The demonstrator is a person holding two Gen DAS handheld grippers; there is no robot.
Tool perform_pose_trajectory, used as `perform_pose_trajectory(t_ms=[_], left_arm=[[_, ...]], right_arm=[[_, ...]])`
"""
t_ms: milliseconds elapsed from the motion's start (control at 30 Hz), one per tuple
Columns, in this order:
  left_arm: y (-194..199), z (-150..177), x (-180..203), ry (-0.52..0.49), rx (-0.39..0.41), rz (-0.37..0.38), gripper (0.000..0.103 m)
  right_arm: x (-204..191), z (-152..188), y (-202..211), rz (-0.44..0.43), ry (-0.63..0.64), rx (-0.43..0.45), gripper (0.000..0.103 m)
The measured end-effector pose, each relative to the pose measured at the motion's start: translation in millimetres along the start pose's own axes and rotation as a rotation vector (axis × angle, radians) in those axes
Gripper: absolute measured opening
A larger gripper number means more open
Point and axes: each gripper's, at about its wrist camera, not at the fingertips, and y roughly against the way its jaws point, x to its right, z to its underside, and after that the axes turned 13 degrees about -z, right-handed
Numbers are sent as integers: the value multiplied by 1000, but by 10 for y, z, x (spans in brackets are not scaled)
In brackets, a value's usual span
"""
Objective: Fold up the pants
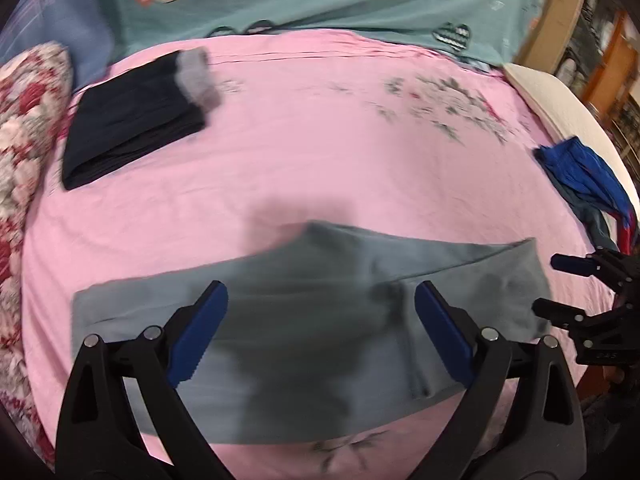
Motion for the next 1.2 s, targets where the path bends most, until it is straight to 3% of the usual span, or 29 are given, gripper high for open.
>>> perform_pose_trajectory(t_ms=[133,300,500,600,767,900,967,1067,1133,1200], left_arm=[[34,140,-479,62,3,-53,96],[43,421,-1254,120,-9,-163,97],[138,873,-2542,334,-52,-268,97],[187,1071,-2943,406,-62,-307,96],[166,1181,-3132,460,-80,-293,97],[53,1116,-3004,433,-115,-287,97],[4,1079,-2958,425,-119,-274,97],[-31,1049,-2905,417,-119,-252,97],[-53,1026,-2886,414,-120,-239,97],[-80,992,-2873,413,-122,-219,97]], right_arm=[[-510,-348,-140,-17,109,53,71],[-1428,-742,-536,-111,245,62,71],[-2506,-854,-1100,-250,386,-24,71],[-2907,-838,-1281,-272,474,-21,71],[-3238,-841,-1661,-280,553,-45,71],[-3342,-773,-2073,-161,628,-109,71],[-3289,-762,-2143,-149,614,-121,71],[-3151,-846,-2149,-192,515,-118,52],[-3033,-939,-2103,-250,437,-128,29],[-2921,-1001,-2046,-289,362,-129,17]])
